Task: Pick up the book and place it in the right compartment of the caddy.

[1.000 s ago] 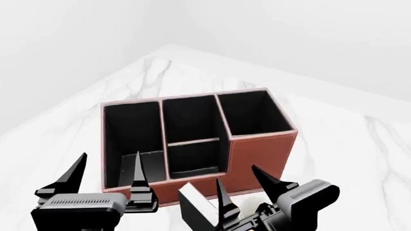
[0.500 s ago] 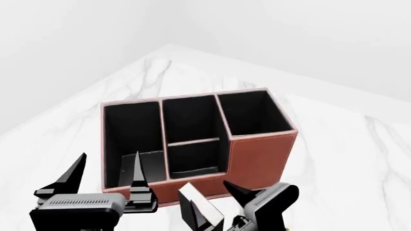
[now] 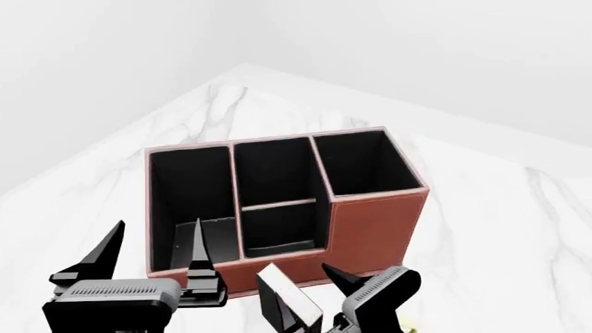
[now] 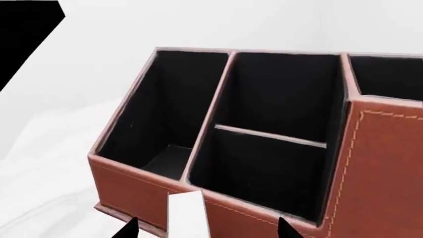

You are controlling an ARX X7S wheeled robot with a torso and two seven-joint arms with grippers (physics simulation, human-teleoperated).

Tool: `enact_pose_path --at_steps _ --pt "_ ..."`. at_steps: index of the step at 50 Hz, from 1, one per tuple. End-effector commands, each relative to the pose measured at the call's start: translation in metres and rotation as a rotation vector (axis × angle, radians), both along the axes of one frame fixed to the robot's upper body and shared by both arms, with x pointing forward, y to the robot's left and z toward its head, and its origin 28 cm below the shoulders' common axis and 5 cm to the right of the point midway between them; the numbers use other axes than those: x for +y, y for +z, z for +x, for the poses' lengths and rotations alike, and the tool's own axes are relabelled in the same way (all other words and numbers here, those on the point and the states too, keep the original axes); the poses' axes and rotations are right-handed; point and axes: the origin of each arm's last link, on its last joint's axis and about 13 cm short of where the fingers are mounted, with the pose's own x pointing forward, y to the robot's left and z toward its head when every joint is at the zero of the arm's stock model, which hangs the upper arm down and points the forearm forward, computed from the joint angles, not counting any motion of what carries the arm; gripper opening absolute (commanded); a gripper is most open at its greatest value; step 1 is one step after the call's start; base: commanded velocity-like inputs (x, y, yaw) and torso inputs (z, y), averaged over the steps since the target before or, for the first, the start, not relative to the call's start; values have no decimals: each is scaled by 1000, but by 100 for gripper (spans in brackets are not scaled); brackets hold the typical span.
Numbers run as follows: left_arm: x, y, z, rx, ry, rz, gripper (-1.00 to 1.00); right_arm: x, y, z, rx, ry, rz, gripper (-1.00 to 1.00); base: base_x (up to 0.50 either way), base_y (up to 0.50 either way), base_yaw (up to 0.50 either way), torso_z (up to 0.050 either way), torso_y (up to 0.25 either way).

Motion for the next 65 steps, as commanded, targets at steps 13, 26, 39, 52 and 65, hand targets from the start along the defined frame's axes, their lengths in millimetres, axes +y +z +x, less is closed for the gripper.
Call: enact_pose_path --at_steps 13,26,39,52,65 --pt "0 0 0 2 -1 1 100 2 -7 -4 101 35 81 100 0 0 0 0 0" --pt "-1 -1 0 5 -2 2 100 0 -7 -3 98 24 73 100 0 0 0 0 0" --pt "-1 -1 1 6 -4 2 100 1 -14 -8 117 39 48 100 0 0 0 0 0" --pt "-1 -2 1 6 -4 4 100 1 -26 -10 149 37 43 100 0 0 0 0 0" --pt "-1 -1 1 6 -5 4 100 1 -30 -9 164 29 44 100 0 0 0 0 0"
